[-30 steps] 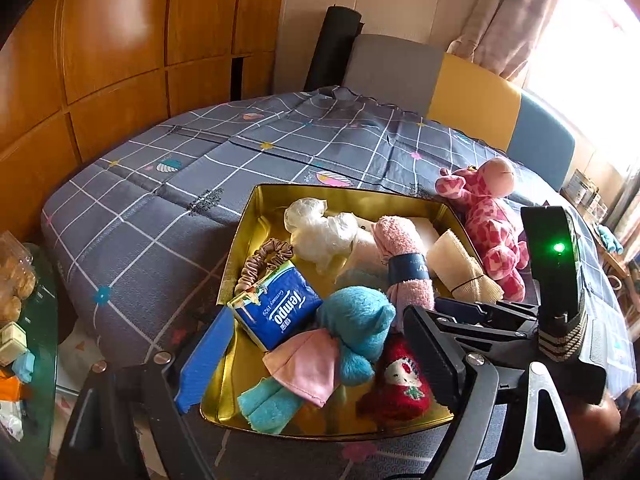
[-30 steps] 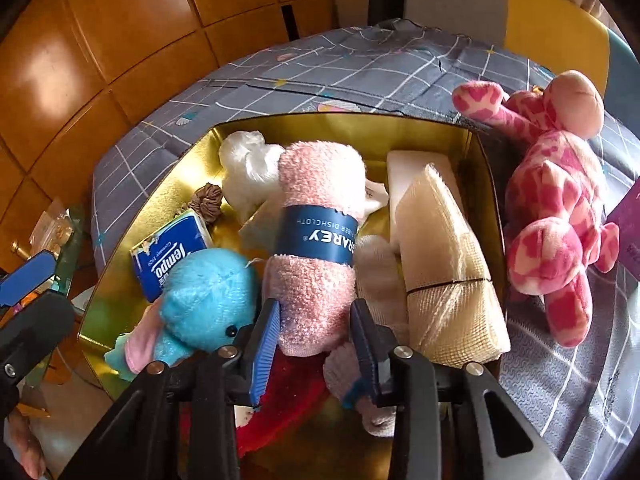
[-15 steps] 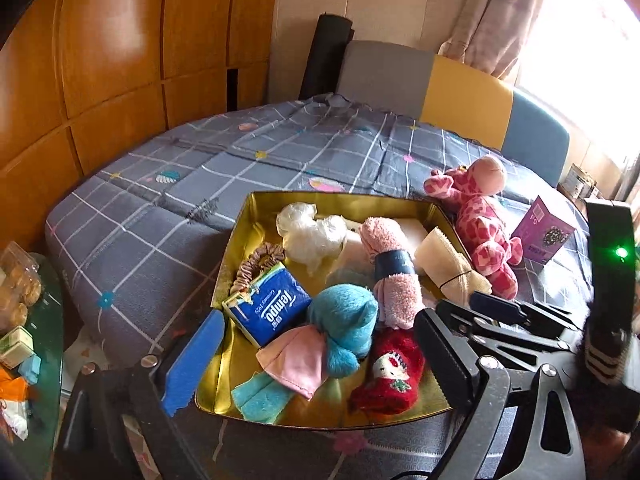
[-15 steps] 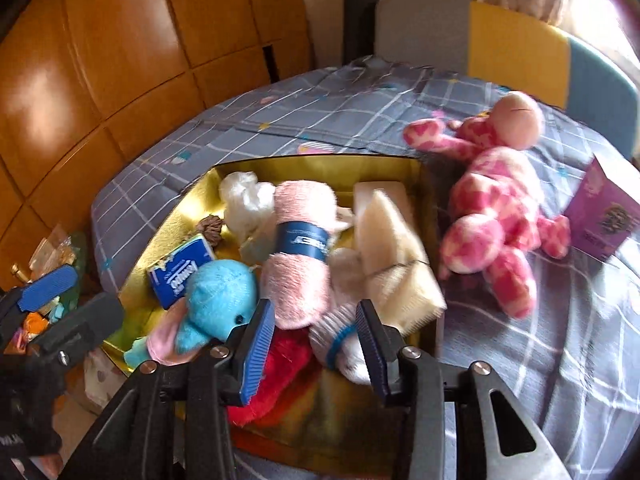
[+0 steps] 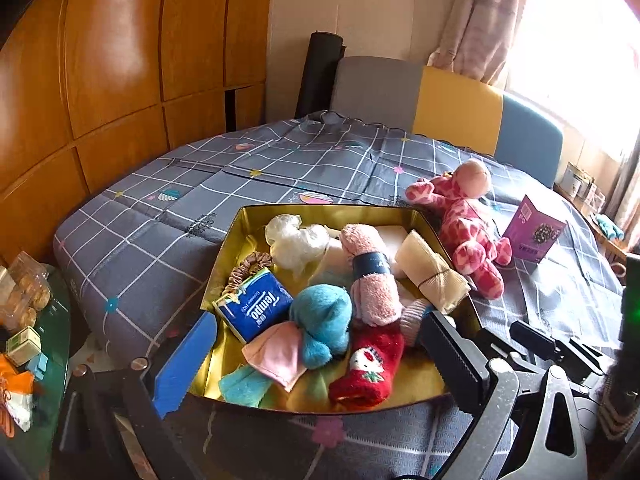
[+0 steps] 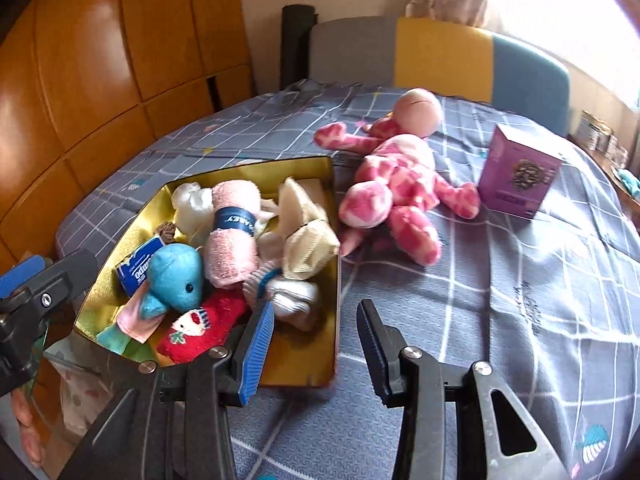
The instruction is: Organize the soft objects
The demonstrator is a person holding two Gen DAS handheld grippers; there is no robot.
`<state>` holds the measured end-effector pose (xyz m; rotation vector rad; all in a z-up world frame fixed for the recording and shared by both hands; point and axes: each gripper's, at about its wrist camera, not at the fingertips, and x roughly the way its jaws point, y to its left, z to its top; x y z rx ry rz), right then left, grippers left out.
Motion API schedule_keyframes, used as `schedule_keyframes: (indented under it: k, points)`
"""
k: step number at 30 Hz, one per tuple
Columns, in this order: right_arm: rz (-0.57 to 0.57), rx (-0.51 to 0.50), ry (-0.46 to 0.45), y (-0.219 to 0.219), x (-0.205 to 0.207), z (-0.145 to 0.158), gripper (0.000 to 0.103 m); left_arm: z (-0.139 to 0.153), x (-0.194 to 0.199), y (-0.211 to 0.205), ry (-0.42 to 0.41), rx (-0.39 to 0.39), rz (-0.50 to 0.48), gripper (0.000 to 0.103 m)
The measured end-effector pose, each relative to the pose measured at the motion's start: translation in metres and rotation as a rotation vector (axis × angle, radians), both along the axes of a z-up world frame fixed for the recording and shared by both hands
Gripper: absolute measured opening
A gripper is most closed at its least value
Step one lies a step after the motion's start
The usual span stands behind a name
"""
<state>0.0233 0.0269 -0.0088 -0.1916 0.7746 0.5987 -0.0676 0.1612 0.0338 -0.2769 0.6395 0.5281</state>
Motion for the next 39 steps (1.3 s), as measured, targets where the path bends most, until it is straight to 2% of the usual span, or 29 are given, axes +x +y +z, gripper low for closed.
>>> schedule_keyframes:
  k: [7,39]
  points:
    - [-0.023,0.012,-0.026,-0.004,-0.004,0.003,0.043,0.002,-0.003,-0.008,-0.001,0.029,0.001,0.103]
    - [0.006,0.013,-0.031,0.004,-0.012,0.004,0.043,0.002,-0.007,-0.003,-0.003,0.03,0.019,0.103]
